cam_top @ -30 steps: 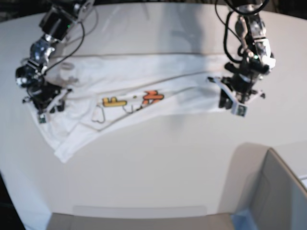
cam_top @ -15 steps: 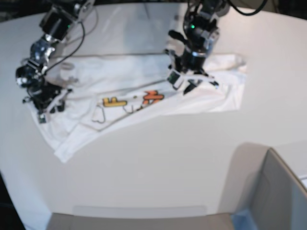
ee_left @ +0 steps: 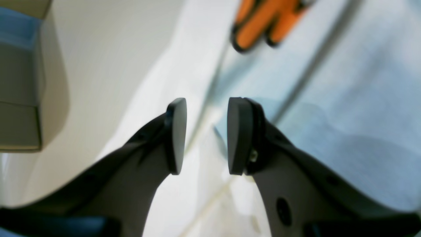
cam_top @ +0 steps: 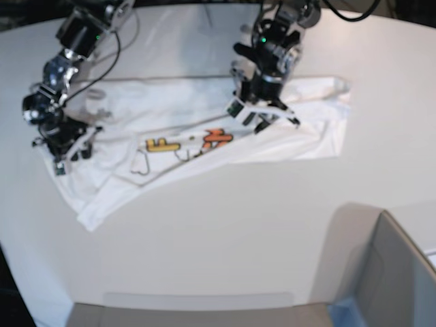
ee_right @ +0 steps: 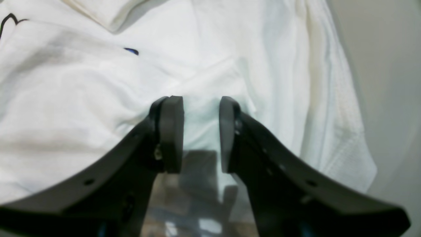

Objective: Layout the t-shirt on the table in an organized manner, then fold the t-shirt properly
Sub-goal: 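Move the left gripper over the shirt's middle and grasp the fabric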

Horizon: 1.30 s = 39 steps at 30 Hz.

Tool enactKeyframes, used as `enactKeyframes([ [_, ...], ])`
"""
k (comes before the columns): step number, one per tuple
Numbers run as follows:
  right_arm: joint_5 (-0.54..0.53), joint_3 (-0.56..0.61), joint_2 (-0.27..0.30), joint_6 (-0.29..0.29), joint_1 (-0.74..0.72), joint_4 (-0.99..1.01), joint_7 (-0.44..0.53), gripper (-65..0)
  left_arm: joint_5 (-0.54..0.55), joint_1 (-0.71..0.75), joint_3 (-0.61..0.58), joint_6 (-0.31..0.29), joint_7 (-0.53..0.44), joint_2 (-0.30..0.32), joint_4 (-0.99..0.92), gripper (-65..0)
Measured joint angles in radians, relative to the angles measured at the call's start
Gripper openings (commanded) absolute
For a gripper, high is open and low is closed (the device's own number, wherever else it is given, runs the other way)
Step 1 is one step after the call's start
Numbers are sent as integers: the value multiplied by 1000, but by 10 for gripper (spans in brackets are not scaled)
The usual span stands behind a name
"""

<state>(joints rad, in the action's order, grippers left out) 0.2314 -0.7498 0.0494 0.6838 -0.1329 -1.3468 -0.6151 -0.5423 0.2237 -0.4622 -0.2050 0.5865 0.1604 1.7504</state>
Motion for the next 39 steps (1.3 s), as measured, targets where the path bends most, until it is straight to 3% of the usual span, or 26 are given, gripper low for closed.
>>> enactKeyframes([
  [29, 3, 0, 0, 0, 0, 0, 3, -454, 0, -75, 72, 0, -13, -2, -117, -430],
  [35, 3, 0, 0, 0, 0, 0, 3, -454, 3, -103, 105, 82, -12, 1, -140, -431],
  [39, 3, 0, 0, 0, 0, 0, 3, -454, 0, -104, 99, 79, -11, 23, -140, -431],
])
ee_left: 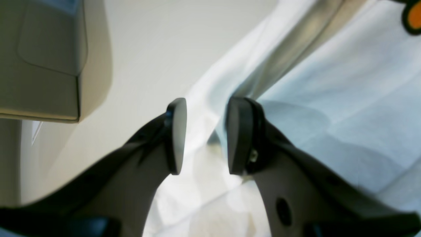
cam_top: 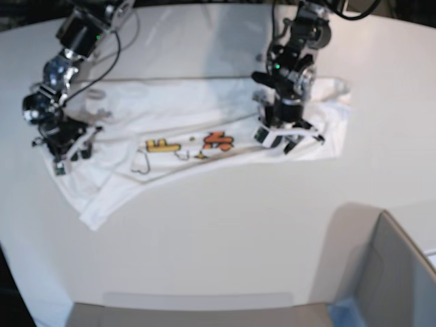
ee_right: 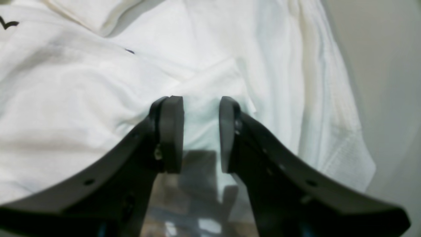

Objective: Layout the t-shirt on the table in an organized manner, then fold the t-shirt properly
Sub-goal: 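Move the left gripper over the shirt's middle and grasp the fabric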

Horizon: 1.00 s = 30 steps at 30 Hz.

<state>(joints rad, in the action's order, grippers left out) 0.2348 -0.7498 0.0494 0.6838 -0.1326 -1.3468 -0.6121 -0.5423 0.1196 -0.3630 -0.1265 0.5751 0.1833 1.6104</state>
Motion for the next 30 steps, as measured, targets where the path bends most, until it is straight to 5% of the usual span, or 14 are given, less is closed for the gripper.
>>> enactKeyframes([
  [8, 0, 0, 0, 0, 0, 0, 0, -454, -1, 23, -23, 1, -2, 4, 0, -439],
  [15, 0, 0, 0, 0, 0, 0, 0, -454, -3, 24, -23, -1, 0, 5, -4, -629],
  [30, -1, -3, 0, 0, 0, 0, 0, -454, 3, -83, -26, 0, 34, 37, -20, -650],
])
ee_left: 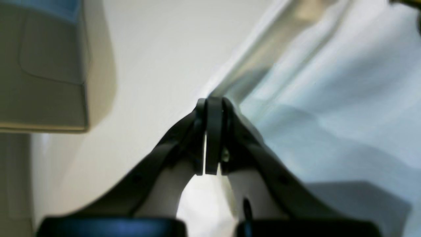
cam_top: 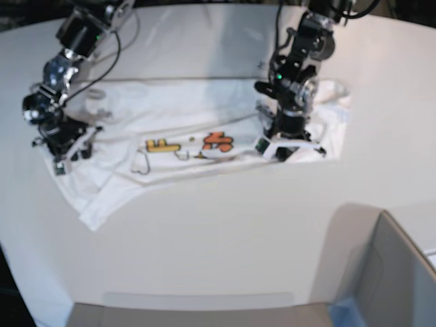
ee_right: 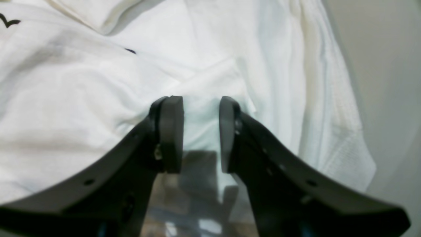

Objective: Layout the t-shirt on the table in an organized manner, then fold the t-shirt properly
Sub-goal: 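Move the left gripper over the shirt's middle and grasp the fabric, then move the right gripper to the shirt's hem corner and grasp it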

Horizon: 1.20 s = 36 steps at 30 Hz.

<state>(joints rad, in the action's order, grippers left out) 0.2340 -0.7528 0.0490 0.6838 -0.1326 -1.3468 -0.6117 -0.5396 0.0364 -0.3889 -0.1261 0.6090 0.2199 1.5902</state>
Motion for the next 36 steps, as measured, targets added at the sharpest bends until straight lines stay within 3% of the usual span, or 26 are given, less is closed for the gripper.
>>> enactKeyframes([
  [3, 0, -2, 1, 0, 0, 0, 0, -454, -27, -7, 5, 7, -5, 5, 5, -650],
  [10, -2, -3, -5, 0, 0, -18, -18, -454, -303, 28, 1, -1, -11, -19, 9, -650],
  [20, 66, -6, -106, 1, -9, -188, -108, -453, -311, 38, -2, -1, -12, -35, 9, -650],
  [27, 59, -5, -108, 0, -78, -299, -100, -447, -310, 38, -2, -2, -11, -39, 9, -650],
  [34, 74, -3, -126, 0, -158, -283, -134, -360, -309, 39, -2, -2, -8, -39, 9, -650],
  [36, 67, -2, -147, 0, -203, -254, -215, -360, -310, 39, -2, -2, -8, -40, 9, -650],
])
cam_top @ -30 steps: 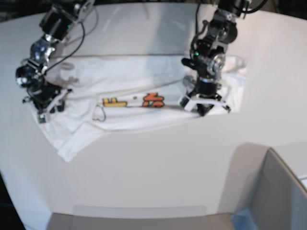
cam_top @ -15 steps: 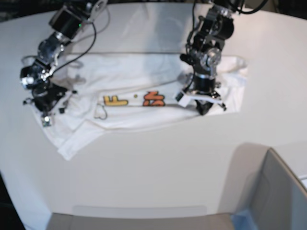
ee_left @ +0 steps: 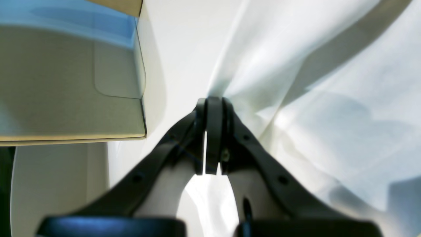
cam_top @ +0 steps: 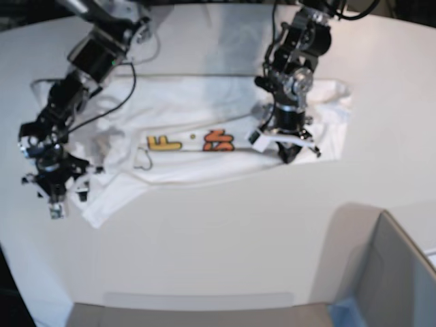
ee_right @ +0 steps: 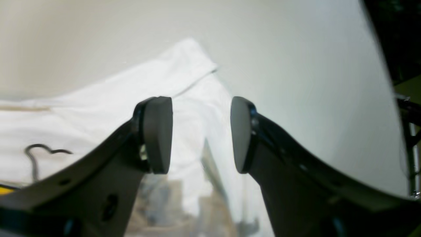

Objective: Layout the t-shirt on the table in an organized manner, then fold the t-shirt properly
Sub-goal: 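Move the right gripper to the shirt's hem corner and grasp it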

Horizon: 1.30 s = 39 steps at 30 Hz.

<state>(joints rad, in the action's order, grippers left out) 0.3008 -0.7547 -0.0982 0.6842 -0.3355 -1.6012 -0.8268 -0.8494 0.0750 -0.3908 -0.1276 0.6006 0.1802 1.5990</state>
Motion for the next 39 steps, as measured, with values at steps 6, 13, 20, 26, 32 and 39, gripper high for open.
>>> enactKeyframes([
  [6, -101, -1, -5, 0, -72, 137, -193, -360, 0, 3, 0, 0, 0, 0, 0, -650],
  [13, -291, -59, -4, 0, -30, 207, -253, -360, 0, 20, 0, 0, 3, 0, -3, -650],
  [20, -407, -50, 14, 0, -28, 291, -254, -360, 0, 20, 5, 0, 1, 0, -3, -650],
  [26, -404, -50, 20, 0, -39, 295, -186, -360, 0, 29, 5, 0, 1, 0, -3, -650],
  [32, -403, -51, 24, 0, -52, 313, -153, -360, 0, 32, 6, 0, 0, 0, -3, -650],
  [39, -406, -59, 23, 0, -67, 365, -129, -363, 0, 33, 8, 0, 1, 0, -3, -650],
])
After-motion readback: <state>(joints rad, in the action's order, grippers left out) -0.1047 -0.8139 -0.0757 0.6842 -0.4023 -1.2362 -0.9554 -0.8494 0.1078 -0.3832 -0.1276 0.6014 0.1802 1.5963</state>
